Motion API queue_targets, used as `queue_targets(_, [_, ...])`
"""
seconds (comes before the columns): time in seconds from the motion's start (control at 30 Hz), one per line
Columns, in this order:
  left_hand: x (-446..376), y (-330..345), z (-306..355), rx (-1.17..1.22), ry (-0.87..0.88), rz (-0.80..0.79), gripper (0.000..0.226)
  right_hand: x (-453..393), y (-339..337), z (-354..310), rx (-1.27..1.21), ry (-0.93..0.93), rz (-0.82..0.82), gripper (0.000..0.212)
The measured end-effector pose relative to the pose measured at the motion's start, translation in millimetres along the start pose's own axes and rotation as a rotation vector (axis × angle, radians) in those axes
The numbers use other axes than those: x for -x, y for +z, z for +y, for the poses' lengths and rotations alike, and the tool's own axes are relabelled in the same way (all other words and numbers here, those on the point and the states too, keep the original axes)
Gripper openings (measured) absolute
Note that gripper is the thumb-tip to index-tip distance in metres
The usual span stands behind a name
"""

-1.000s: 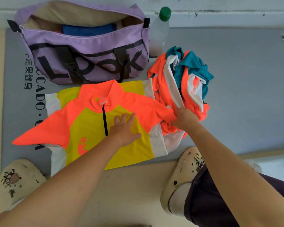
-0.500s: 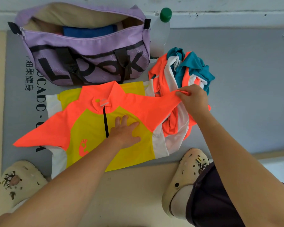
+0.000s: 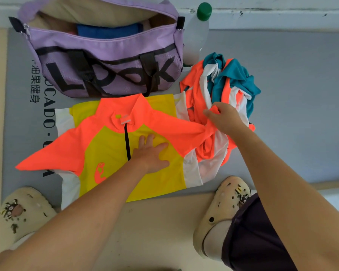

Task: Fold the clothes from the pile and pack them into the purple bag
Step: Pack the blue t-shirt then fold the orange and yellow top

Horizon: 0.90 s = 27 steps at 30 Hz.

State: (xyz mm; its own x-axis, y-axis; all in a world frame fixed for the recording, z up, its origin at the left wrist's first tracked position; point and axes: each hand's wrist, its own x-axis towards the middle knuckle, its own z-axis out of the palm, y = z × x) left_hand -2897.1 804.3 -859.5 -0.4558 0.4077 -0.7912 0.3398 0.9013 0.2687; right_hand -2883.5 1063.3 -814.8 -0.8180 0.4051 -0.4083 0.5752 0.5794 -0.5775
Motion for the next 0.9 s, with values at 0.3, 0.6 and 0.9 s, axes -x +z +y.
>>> queue_targets(0.3, [1.0,-1.6,1.1,-0.019,-0.001,0.005,0.078,6.7,-19.1,15.9,0.115,0.266,-0.059,0.041])
queue_targets(0.6, [-9.3,-7.6,9.2,-0.085,-0.023,-0.012,0.085,15.2,-10.0,24.0,0.240,0.349,-0.398,0.039])
queue_targets(0.9, [-2.1,-15.8,9.9,0.839,0.000,0.405,0.029,51.4,27.5,3.8,0.241,0.080,0.106,0.019])
